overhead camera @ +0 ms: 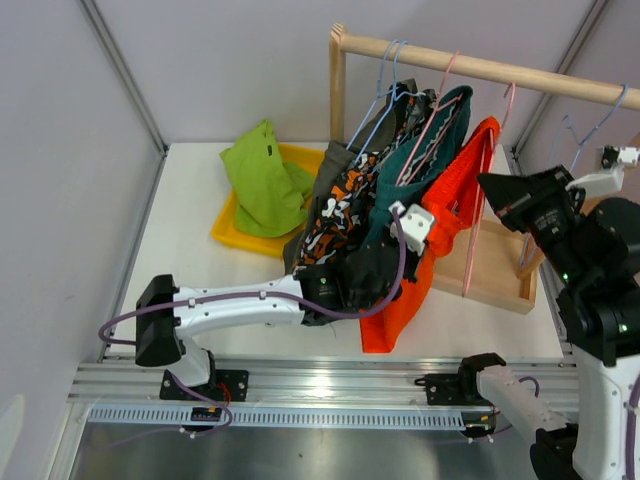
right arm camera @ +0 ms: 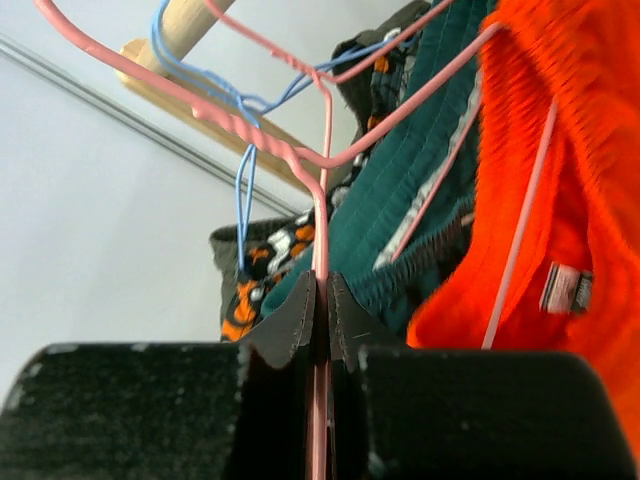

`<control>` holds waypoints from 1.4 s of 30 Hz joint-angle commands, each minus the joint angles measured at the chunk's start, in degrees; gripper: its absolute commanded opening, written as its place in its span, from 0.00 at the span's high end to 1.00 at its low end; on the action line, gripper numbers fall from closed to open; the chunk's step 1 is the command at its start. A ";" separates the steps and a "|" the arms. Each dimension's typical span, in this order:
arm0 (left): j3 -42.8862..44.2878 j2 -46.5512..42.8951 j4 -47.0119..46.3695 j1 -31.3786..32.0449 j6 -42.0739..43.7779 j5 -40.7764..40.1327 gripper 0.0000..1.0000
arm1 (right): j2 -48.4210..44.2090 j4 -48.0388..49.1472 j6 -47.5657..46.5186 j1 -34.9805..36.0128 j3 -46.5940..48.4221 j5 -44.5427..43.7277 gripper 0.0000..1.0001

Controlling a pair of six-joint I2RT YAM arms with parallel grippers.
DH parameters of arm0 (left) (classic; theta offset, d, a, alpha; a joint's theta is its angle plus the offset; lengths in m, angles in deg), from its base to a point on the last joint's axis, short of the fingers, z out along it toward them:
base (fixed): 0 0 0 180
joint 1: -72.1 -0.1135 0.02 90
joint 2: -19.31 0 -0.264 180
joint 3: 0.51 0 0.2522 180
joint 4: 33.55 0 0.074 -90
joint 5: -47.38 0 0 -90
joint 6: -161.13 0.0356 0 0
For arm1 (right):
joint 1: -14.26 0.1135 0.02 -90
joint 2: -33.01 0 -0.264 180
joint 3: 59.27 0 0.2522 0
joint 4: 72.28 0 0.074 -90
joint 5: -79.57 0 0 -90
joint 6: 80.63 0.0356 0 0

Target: Remove the shorts from the hanger

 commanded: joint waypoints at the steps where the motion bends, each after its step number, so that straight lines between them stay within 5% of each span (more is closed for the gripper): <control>1: 5.17 -0.80 -2.19 -2.21 2.82 -2.75 1.00 | -2.84 -3.25 4.22 -0.28 0.92 2.80 1.00; 9: 10.54 0.79 2.29 -6.17 2.83 -0.56 1.00 | -5.75 -5.20 8.90 -0.28 0.03 8.25 1.00; 20: -3.95 -12.30 4.57 1.64 -2.63 -1.26 1.00 | 8.92 -0.45 0.46 -0.37 13.47 -0.97 1.00; 27: -5.46 -21.53 16.95 10.44 -3.94 -9.51 1.00 | 12.71 3.23 -2.18 -2.21 12.17 -6.51 1.00; 39: 3.94 -38.23 42.88 10.09 -0.26 -28.58 1.00 | 7.09 3.42 -2.97 -8.28 1.19 -2.74 1.00; 42: 8.95 -40.69 44.13 9.92 5.60 -33.51 1.00 | 4.64 2.10 -3.58 -8.37 0.13 -2.21 0.59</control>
